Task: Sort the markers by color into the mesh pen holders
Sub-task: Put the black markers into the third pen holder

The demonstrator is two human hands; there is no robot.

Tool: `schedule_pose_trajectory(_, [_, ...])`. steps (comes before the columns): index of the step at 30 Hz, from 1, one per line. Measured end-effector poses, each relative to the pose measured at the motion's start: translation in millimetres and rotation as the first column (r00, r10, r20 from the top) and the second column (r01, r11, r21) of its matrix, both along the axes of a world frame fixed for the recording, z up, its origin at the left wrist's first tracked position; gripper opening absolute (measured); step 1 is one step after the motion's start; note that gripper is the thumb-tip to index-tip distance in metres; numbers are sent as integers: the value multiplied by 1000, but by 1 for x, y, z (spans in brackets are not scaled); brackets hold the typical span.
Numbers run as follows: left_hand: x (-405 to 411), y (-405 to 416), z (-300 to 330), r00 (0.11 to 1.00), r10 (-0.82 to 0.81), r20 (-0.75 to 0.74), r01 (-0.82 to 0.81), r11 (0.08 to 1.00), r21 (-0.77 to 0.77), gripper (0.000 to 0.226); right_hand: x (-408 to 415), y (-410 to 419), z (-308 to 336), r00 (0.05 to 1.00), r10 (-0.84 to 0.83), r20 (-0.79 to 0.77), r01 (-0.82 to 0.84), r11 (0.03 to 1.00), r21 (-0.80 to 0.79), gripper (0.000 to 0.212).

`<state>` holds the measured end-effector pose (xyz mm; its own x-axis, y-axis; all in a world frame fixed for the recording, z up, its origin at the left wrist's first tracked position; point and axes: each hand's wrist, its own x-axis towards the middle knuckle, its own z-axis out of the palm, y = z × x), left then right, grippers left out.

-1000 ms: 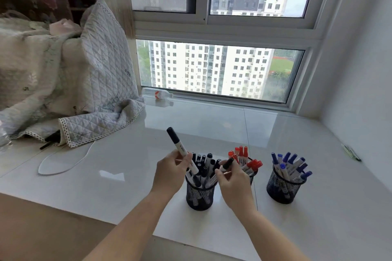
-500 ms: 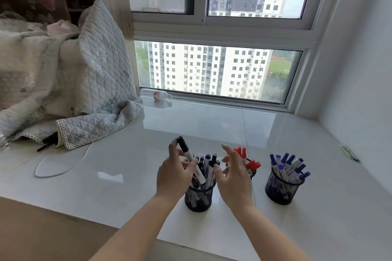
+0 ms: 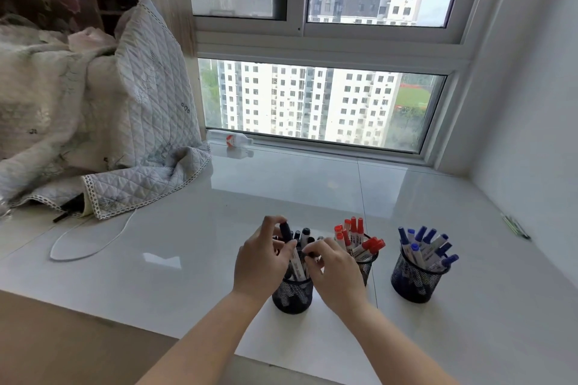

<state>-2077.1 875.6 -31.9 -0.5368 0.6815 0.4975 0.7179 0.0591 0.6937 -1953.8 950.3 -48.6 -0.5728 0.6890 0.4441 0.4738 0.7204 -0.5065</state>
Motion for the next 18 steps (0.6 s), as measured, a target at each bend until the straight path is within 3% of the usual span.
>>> schedule_pose_trajectory(6, [-8,-6,-11,996,84,-20,-82,994,69,20,4,8,-9,995,-76,-63,70,993,-99,10])
schedule_pose_trajectory(15, [1,-8,-19,916,78,-393,-65,997,48,26,5,10,-11,988,-88,-130,65,983,-169,6])
schedule_pose_trajectory(18, [3,-10,-24,895,45,-444,-33,999,34,25,6,9,-10,990,-74,-123,53,985,-166,4])
